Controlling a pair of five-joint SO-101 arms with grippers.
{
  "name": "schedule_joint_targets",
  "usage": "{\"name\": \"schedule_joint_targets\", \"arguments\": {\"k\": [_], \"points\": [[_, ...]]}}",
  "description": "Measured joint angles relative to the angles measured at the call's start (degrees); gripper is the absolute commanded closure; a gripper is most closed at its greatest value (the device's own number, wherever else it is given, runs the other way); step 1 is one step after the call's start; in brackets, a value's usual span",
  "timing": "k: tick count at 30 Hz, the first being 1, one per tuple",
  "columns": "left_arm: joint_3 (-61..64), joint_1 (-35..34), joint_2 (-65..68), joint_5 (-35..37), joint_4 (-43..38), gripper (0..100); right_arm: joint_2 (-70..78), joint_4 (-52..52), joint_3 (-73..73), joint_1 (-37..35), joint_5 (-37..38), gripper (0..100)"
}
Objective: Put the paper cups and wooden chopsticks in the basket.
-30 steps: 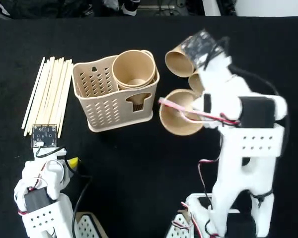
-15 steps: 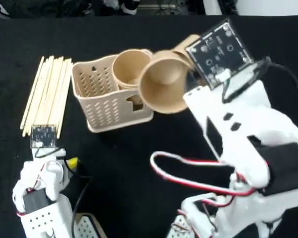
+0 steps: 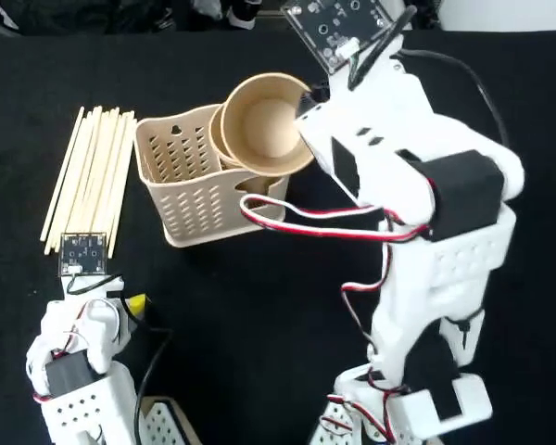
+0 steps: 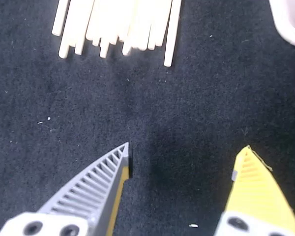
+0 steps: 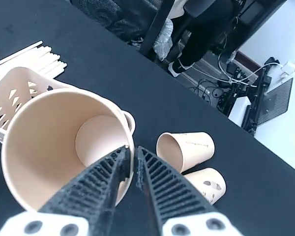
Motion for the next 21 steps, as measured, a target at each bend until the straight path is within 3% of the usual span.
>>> {"name": "schedule_joint_targets", "arguments": {"k": [9, 21], "points": [[0.0, 0.0, 0.0, 0.0, 0.0, 67, 1.0, -0.4, -5.2, -0.2, -2.7, 98.7], [0.0, 0.0, 0.0, 0.0, 0.0, 67, 1.1, -10.3, 6.9, -4.1, -3.5, 98.7]]}}
